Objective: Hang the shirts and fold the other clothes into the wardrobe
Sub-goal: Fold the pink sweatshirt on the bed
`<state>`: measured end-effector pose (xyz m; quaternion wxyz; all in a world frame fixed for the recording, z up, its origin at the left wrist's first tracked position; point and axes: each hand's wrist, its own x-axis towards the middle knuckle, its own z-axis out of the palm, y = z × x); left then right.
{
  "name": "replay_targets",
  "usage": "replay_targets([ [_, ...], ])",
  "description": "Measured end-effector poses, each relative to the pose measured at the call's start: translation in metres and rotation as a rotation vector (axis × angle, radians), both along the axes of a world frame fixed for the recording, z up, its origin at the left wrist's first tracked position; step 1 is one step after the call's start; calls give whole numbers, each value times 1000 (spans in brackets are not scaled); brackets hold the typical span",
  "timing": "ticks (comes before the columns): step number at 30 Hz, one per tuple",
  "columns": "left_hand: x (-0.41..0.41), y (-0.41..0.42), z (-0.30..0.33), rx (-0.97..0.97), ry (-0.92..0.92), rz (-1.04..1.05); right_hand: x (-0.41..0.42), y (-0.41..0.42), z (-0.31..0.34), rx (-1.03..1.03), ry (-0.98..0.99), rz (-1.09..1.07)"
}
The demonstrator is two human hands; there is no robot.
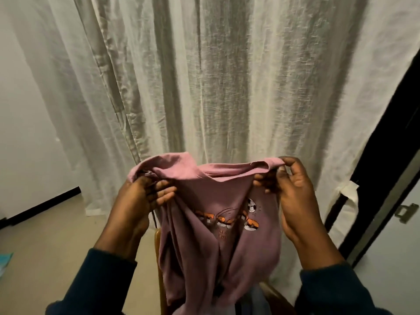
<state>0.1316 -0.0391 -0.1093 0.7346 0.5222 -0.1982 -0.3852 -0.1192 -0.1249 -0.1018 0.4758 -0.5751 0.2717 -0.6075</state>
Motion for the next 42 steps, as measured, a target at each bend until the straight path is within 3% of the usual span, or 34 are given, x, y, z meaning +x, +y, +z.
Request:
replay_targets([
  [4,37,20,-20,17,-167,-56,45,13,5,-21,55,-11],
  [13,147,77,-43,24,-78,66,147,39,-6,-52,208,-80],
  [18,196,115,-49,15,-68,142,232,60,-23,-82,105,31],
  [24,234,150,-59,-64,68,336,334,83,-36,212,-193,264],
  [26,247,161,-71,-37,23,454,357,88,-41,259,-232,291],
  [32,300,192,-93,4,-72,701,404,89,-58,310,-21,442],
  [42,376,202,-111,66,-123,912,519,63,-108,417,201,678],
])
